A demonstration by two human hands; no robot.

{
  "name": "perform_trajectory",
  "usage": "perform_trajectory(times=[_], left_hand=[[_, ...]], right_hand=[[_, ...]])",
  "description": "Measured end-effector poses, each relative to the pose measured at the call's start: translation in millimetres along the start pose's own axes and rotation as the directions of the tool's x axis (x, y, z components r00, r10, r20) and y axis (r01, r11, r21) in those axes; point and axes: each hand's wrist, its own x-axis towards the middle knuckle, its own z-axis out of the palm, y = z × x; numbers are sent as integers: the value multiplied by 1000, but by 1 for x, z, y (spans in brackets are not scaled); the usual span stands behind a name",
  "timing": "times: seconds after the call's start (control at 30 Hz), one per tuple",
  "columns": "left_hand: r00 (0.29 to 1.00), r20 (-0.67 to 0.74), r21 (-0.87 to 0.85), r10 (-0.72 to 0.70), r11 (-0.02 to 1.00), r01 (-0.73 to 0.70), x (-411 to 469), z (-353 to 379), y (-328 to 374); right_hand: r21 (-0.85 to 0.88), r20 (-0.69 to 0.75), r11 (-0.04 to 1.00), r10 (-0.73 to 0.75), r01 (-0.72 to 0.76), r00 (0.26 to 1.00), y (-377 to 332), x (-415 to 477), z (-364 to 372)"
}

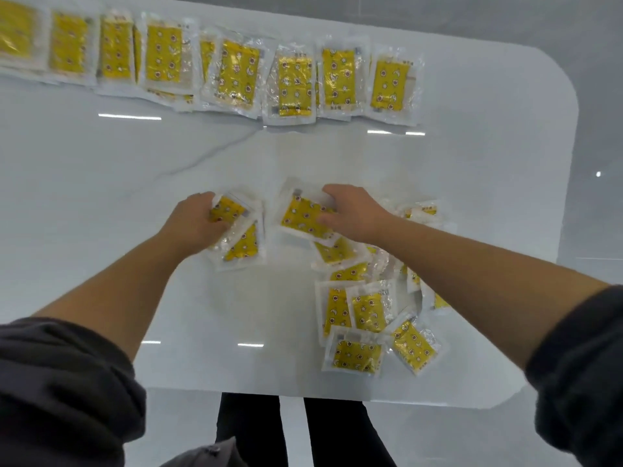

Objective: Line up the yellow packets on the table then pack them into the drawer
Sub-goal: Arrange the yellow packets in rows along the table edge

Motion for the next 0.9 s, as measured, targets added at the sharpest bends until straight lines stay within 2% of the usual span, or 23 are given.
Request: perform_trajectory(times=[0.1, 0.2, 0.33, 0.43, 0.63, 0.7, 0.8, 0.9], left_hand=[[997, -77, -12, -25, 1000, 24, 17, -7, -16], [986, -153, -100, -68, 994, 53, 24, -2, -25], [955, -191, -153, -228, 968, 201, 10, 23, -20], [931, -181, -173, -318, 942, 288, -5, 45, -8], [871, -260, -189, -416, 907, 377, -3, 60, 6], [869, -267, -198, -417, 906, 374, -1, 62, 9], [876, -204, -275, -437, 884, 377, 1, 61, 5], [895, -149, -427, -421, 843, 326, 1, 49, -9]], right_hand=[[172, -83, 982, 94, -78, 992, -23, 33, 17], [270, -174, 953, 189, -138, 966, -38, 44, 23], [408, -253, 877, 378, -256, 891, -38, 26, 32], [396, -214, 850, 453, -347, 865, -40, 13, 50], [251, -299, 877, 473, -409, 829, -55, 31, 91], [279, -280, 840, 534, -465, 797, -62, 37, 97], [343, -247, 790, 597, -508, 763, -69, 43, 99], [375, -244, 799, 575, -471, 781, -68, 43, 100]])
